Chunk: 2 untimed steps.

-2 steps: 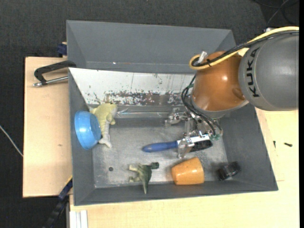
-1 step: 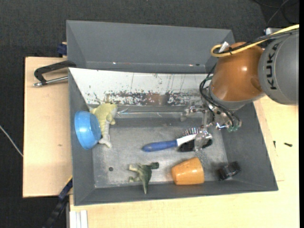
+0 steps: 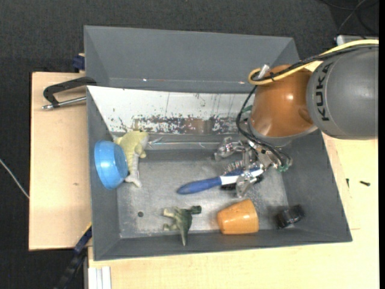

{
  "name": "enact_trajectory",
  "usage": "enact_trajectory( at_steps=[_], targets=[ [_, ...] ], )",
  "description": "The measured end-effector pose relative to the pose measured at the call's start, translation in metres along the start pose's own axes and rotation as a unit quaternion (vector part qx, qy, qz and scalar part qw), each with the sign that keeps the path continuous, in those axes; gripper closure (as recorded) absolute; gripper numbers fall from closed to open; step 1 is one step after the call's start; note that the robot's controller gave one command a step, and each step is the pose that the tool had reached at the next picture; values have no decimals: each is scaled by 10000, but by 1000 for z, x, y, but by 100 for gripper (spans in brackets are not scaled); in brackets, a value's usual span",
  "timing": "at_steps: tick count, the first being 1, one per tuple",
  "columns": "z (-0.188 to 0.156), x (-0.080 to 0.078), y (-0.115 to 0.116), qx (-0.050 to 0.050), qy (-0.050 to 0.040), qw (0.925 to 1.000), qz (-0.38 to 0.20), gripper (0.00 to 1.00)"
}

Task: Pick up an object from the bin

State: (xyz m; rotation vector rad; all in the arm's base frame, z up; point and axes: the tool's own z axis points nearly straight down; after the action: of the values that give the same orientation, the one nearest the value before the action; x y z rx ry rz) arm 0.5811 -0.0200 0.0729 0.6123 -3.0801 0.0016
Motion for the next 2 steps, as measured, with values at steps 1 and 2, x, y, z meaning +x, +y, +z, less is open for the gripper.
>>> enact_trajectory(
  at_steps=[1,2],
  targets=[
    [-2,-1,0,-3,-16,10000,12,0],
    [-4,-3,0,-2,-36,10000,7,100]
  ],
)
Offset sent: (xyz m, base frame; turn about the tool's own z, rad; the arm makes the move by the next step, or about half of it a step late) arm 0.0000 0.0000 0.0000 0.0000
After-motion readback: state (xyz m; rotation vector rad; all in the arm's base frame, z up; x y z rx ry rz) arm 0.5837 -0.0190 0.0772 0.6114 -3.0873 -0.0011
